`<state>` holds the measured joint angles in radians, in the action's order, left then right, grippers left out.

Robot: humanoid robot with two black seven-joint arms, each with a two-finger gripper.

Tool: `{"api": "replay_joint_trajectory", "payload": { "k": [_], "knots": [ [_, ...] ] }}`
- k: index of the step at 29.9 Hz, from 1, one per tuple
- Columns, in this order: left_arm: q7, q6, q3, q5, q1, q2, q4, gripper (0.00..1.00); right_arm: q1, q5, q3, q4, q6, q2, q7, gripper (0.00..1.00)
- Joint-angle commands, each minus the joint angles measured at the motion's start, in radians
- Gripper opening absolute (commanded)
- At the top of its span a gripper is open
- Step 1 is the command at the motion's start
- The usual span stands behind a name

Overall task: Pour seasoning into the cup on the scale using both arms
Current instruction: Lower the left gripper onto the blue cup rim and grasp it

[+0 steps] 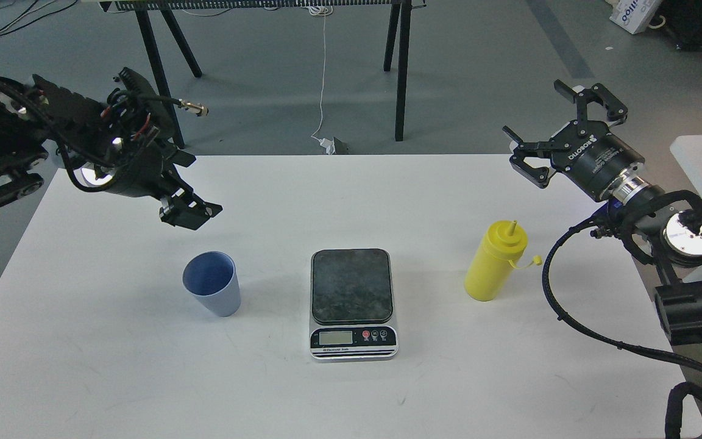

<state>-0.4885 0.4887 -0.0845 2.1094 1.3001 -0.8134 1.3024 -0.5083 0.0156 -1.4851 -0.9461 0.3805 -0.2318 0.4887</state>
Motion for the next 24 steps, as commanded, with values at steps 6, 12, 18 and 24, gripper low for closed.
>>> {"api": "replay_joint_trajectory", "payload": {
  "k": [6, 12, 18, 24],
  "knots": [
    [0.000, 0.000, 0.008, 0.004, -0.084, 0.062, -0.049, 0.99, 0.007, 0.001, -0.007, 0.000, 0.000, -0.003, 0.000, 0.99],
    [0.000, 0.000, 0.000, 0.004, -0.104, 0.103, -0.112, 1.00, 0.008, 0.001, -0.009, 0.000, 0.000, -0.015, 0.000, 0.99],
    [0.000, 0.000, -0.006, 0.003, -0.133, 0.126, -0.183, 1.00, 0.011, 0.003, -0.009, -0.002, 0.000, -0.024, 0.000, 0.99],
    [0.000, 0.000, -0.006, 0.004, -0.166, 0.129, -0.206, 0.99, 0.020, 0.004, -0.015, -0.002, 0.000, -0.030, 0.000, 0.99]
  ]
}}
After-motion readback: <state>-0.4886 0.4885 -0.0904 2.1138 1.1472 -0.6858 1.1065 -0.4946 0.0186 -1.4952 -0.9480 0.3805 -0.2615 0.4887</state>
